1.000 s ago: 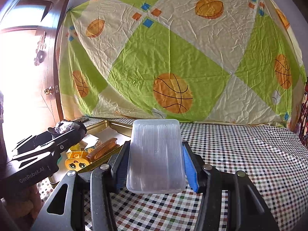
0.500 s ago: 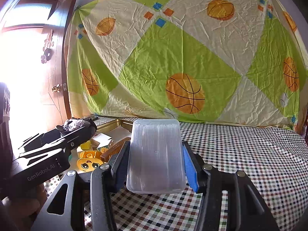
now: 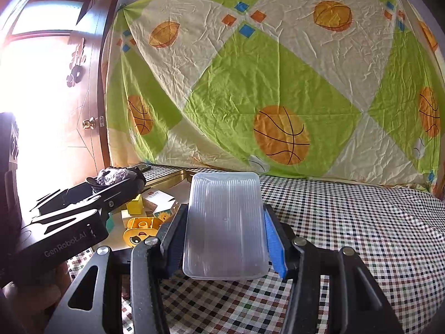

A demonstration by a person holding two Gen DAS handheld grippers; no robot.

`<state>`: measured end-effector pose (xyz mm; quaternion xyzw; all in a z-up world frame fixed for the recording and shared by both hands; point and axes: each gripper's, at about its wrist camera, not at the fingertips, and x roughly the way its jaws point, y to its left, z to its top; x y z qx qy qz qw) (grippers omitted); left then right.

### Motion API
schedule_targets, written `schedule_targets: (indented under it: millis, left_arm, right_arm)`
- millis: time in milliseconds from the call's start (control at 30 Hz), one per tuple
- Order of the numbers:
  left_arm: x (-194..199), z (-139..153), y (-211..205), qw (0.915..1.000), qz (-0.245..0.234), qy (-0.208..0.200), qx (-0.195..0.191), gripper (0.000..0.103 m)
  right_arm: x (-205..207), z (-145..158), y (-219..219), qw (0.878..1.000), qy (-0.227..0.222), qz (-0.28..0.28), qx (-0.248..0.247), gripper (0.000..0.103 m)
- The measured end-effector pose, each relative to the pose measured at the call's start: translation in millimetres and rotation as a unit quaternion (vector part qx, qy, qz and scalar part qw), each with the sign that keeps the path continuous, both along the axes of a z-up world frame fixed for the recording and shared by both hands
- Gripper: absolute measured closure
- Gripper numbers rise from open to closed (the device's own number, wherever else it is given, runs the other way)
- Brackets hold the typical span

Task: Organize rigid objects
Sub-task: 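Carry the bowl with the left tool while the right tool carries the box over the tin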

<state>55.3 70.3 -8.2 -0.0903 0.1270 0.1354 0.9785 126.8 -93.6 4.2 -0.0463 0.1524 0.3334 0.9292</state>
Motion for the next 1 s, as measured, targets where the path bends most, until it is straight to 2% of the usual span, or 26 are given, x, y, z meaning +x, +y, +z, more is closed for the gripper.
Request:
schedule_targets:
  millis: [1000]
  left_arm:
    - [-0.5,-5.0,41.9,0.9987,0.029,0.042,-0.001,0.035]
  right_arm:
    - [3.5,6.5,52.2,0.999,-0.002,0.037,-0.035,0.049]
